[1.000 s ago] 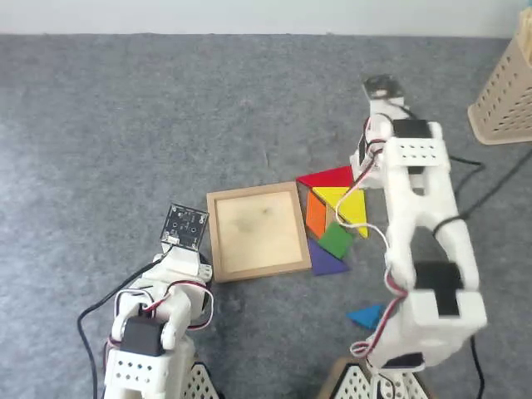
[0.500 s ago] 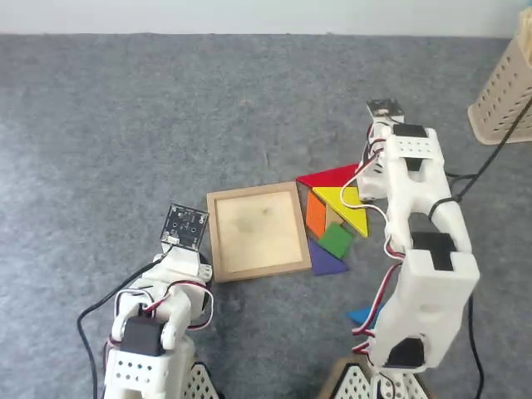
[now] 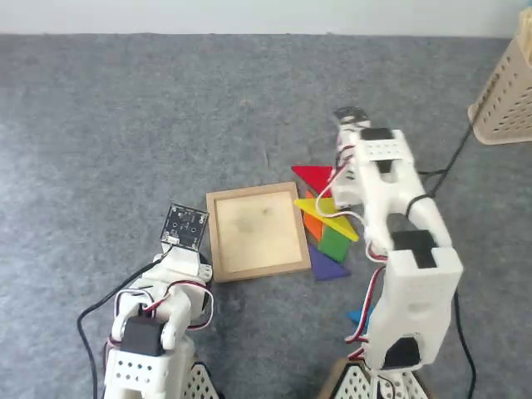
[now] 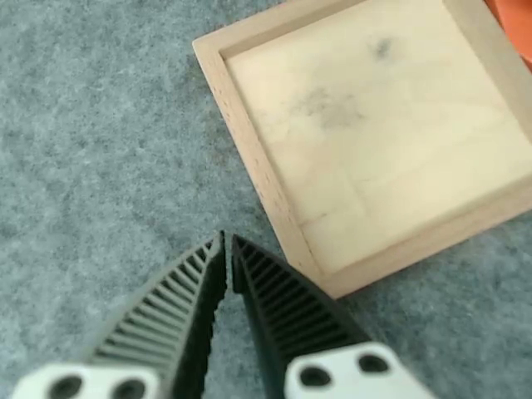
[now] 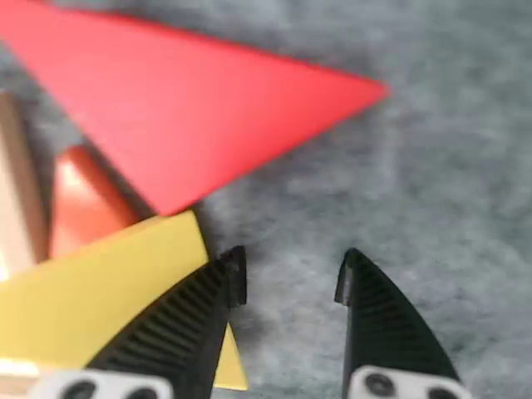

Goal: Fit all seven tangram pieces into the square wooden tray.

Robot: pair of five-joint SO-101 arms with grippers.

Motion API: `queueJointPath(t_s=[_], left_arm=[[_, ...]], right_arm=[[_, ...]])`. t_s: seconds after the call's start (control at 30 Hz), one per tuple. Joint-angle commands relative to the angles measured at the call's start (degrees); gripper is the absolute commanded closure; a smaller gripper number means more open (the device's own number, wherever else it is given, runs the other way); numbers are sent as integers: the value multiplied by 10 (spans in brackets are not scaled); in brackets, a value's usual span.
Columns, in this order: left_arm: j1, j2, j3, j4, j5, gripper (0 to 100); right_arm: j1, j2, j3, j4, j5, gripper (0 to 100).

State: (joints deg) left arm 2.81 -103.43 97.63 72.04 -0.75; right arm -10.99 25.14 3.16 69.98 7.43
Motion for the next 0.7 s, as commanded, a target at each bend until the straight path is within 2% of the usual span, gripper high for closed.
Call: queueJointPath(t_s=[0.0, 0.23, 0.4, 0.53, 0.67], left_arm=[[4, -12, -11, 4, 4, 988], [4, -12, -11, 4, 4, 988], [4, -12, -11, 4, 4, 988], [4, -12, -11, 4, 4, 988], [4, -12, -11, 4, 4, 988]], right_arm=[[-36, -64, 15, -3, -13, 821], [-73, -165, 76, -7, -21, 821], [-29, -238, 107, -38, -34, 821], [-20, -206, 127, -90, -41, 821], [-20, -131, 78, -105, -44, 821]])
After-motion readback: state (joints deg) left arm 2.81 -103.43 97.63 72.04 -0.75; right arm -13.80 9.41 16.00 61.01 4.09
